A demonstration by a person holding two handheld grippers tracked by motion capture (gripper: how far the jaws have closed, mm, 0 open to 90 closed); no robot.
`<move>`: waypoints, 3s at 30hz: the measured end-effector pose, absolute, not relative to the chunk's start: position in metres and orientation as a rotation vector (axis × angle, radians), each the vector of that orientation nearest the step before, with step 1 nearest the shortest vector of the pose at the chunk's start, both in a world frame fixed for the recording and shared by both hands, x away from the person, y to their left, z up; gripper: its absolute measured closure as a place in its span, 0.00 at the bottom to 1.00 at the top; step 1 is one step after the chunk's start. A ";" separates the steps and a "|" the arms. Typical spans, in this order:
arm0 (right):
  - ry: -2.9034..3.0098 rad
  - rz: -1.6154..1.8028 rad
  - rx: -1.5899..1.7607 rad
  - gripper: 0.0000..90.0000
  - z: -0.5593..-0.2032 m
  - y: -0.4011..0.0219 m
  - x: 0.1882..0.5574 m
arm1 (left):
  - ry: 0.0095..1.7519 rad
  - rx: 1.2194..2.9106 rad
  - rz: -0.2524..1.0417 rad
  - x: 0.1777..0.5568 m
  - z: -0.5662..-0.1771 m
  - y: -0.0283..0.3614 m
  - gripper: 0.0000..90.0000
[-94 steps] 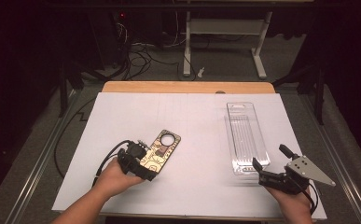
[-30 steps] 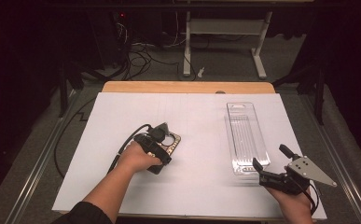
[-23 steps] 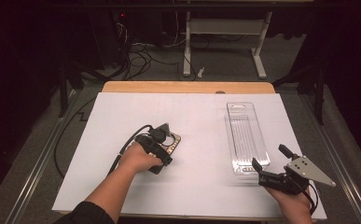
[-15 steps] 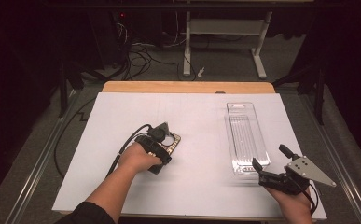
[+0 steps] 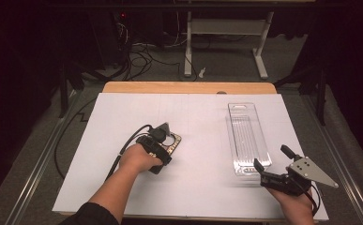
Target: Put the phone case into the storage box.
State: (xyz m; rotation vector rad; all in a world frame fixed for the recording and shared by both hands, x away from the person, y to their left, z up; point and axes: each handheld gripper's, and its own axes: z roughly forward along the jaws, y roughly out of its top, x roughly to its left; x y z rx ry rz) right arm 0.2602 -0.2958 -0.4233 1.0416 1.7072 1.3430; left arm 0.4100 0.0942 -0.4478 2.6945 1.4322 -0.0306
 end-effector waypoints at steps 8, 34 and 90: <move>1.705 1.340 1.038 0.00 -0.423 -0.295 0.260 | 1.423 2.694 -0.025 0.409 -0.448 0.094 0.12; 1.704 1.341 1.047 0.00 -0.424 -0.297 0.261 | 1.385 2.706 -0.001 0.407 -0.444 0.093 0.15; 1.714 1.332 1.029 0.00 -0.424 -0.294 0.261 | 1.008 2.012 0.213 0.323 -0.447 0.184 0.14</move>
